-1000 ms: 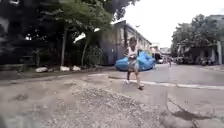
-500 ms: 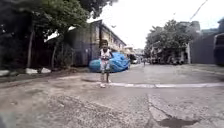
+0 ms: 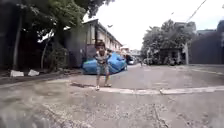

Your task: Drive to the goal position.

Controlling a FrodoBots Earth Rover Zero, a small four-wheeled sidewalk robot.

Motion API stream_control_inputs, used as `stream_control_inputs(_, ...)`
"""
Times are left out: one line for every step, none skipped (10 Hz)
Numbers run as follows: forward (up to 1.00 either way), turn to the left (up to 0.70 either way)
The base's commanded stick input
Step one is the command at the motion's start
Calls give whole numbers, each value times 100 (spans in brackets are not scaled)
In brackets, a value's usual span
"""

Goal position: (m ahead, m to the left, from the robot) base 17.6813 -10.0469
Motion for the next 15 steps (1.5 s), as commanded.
stream_control_inputs(100, -19)
stream_control_inputs(100, -10)
stream_control_inputs(100, -16)
stream_control_inputs(100, -27)
stream_control_inputs(100, -27)
stream_control_inputs(100, -27)
stream_control_inputs(100, -27)
stream_control_inputs(100, -21)
stream_control_inputs(100, 0)
stream_control_inputs(100, 0)
stream_control_inputs(100, 0)
stream_control_inputs(100, 0)
stream_control_inputs(0, -45)
stream_control_inputs(0, -45)
stream_control_inputs(0, -45)
